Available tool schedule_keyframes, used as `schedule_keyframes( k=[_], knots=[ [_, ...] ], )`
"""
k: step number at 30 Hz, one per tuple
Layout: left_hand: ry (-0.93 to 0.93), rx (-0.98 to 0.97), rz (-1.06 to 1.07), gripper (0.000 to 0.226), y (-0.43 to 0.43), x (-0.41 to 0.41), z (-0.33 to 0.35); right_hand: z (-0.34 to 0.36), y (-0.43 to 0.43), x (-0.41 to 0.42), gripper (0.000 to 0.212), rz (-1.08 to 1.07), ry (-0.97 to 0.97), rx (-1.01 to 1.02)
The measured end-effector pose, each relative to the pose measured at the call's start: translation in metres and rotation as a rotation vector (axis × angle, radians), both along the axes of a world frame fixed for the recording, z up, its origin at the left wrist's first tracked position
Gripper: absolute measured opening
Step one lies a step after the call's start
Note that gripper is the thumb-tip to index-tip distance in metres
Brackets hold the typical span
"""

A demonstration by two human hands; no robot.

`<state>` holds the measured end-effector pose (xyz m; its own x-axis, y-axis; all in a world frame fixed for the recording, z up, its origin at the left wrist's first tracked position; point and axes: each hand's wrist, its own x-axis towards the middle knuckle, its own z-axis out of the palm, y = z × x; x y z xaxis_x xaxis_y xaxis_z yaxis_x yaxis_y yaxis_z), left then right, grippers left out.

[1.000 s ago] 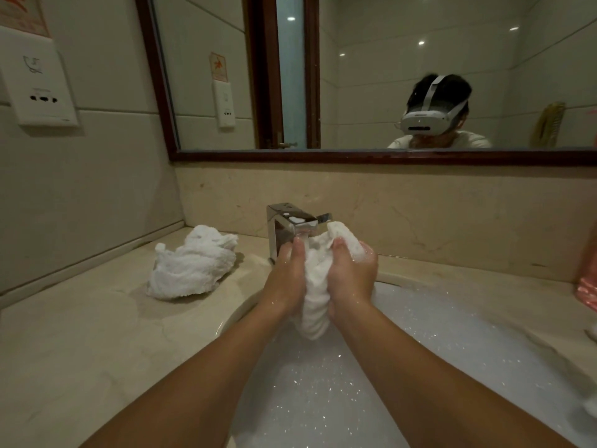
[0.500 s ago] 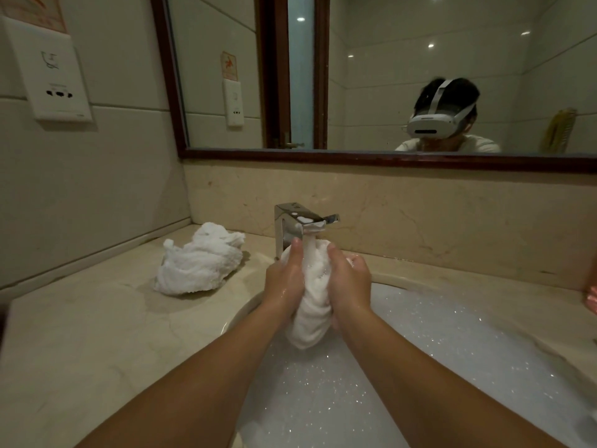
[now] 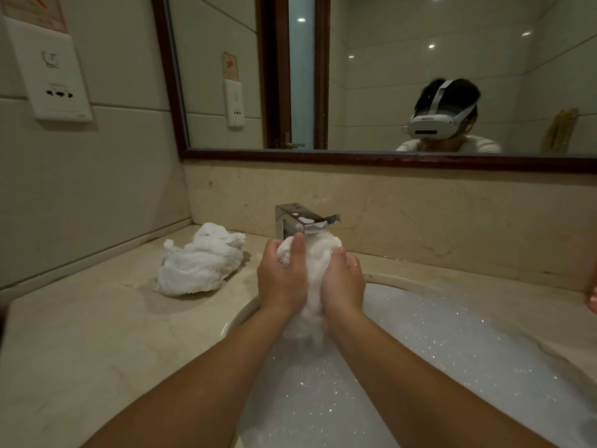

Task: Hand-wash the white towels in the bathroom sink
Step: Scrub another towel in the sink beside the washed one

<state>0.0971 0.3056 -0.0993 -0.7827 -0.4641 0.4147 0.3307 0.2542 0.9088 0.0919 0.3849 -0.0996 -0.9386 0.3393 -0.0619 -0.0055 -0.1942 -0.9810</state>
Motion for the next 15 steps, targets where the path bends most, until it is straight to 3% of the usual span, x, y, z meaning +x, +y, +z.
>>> schedule_keyframes(
  k=[3,7,9,11,15],
  knots=[
    [0.078,-0.083,0.041,0.05,-0.002,0.002,-0.001,0.0,-0.008,-0.002,0.051,0.047,-0.015,0.009],
    [0.039,-0.134,0.034,0.051,-0.006,0.0,0.0,-0.003,-0.011,0.001,0.061,0.097,-0.025,0.019],
    [0.01,-0.138,-0.026,0.038,-0.004,-0.001,0.0,-0.004,-0.009,0.001,0.071,0.056,-0.029,-0.024],
    [-0.018,-0.127,-0.098,0.029,0.001,-0.001,-0.001,0.002,-0.001,0.005,0.057,-0.031,-0.008,-0.084],
    [-0.014,-0.135,-0.231,0.052,0.01,-0.002,-0.004,0.006,0.014,0.003,0.042,-0.17,0.047,-0.15]
  ],
)
